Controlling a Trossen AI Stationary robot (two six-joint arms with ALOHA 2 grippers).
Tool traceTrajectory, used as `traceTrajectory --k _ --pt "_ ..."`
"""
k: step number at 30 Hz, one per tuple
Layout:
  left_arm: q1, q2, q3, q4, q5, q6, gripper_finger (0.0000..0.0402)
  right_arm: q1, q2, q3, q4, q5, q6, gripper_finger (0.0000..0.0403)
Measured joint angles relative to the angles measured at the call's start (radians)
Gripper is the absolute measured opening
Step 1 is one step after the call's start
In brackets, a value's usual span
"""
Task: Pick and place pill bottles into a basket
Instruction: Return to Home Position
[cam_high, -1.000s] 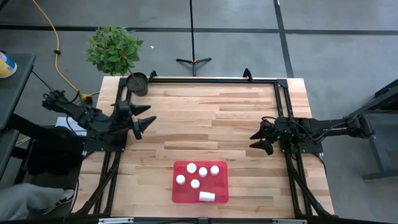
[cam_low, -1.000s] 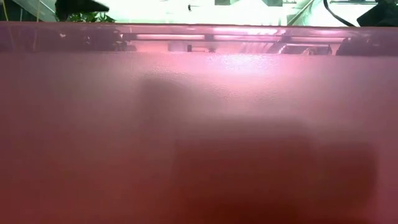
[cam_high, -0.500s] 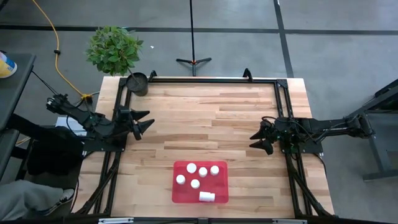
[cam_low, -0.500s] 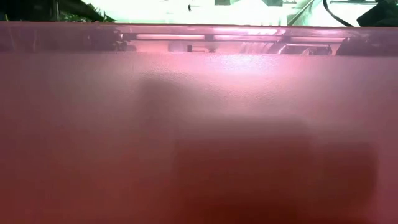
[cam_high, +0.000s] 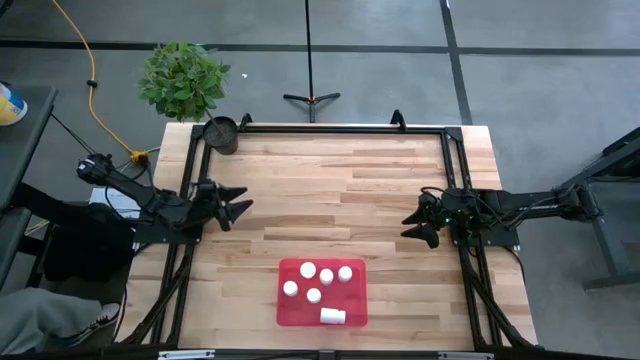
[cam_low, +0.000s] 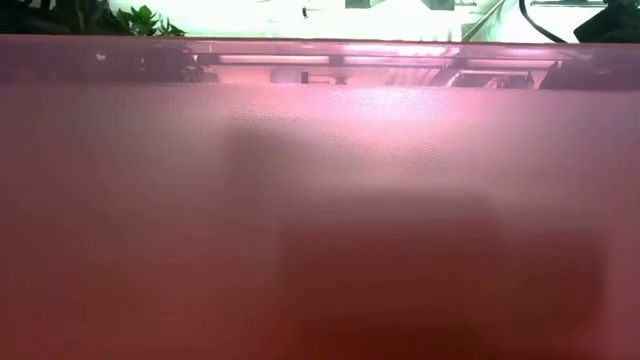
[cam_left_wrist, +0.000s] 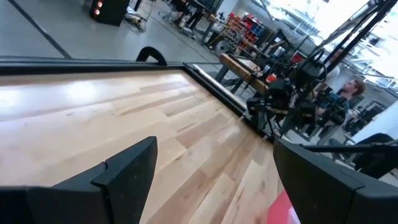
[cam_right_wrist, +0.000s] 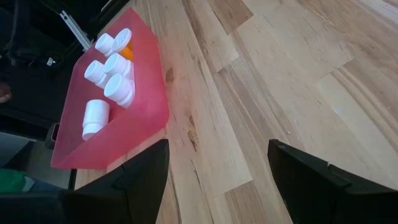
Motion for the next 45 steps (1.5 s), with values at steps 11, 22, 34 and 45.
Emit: traceTrajectory --k 11,22,34,45 --pt "0.000 -0.008 -0.120 0.183 0.028 -0.045 0.0353 0.000 0.000 0.000 0.000 0.008 0.000 0.0264" --pt "0.001 -0.004 -0.181 0.392 0.103 0.219 0.0353 0.000 0.000 0.001 0.000 0.060 -0.001 0.0264" --pt "0.205 -0.004 -0.182 0.497 0.378 0.453 0.0353 0.000 0.000 0.001 0.002 0.183 -0.004 0.0263" --pt "0.546 -0.003 -0.183 0.419 0.722 0.422 0.0353 0.000 0.000 0.001 0.044 0.246 -0.029 0.0263"
